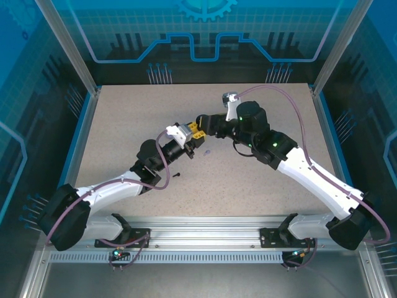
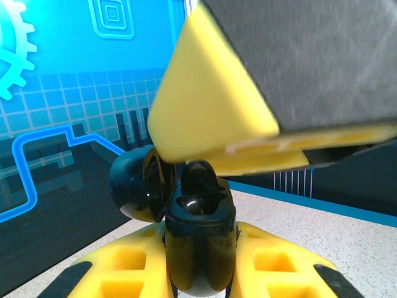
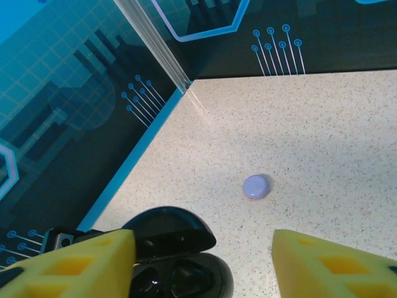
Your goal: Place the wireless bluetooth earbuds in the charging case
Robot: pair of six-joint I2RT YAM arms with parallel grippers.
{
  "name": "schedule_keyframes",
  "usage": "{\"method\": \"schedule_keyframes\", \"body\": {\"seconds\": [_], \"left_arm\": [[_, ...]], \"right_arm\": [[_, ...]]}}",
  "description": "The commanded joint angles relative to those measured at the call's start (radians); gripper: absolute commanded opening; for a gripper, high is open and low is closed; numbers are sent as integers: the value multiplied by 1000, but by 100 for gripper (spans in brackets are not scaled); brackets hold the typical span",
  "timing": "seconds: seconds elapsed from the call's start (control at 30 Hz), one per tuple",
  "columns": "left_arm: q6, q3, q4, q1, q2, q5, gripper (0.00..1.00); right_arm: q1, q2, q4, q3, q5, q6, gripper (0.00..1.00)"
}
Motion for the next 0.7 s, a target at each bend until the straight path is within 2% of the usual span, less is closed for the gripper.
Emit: {"method": "schedule_keyframes", "body": {"seconds": [0.0,0.23,0.4,0.53,0.67], "left_arm": [[-9,29,54,-11,-10,-5,0],[-14,8,65,-11,-21,-45,0],[-2,7,26,-2,-53,-122,0],[-49,11,-21,43,-87,-144,0],[-110,24,-78,97,-119,-160,0]], "right_arm": [[-38,-34,-2,71,-29,18,69],[-136,-154,-56,35,-34,118,76],[-181,-187,-249,-9,35,195,76],[-175,-141,-337,-71,25,281,75],[-100,-41,-362,-120,46,390,73]]}}
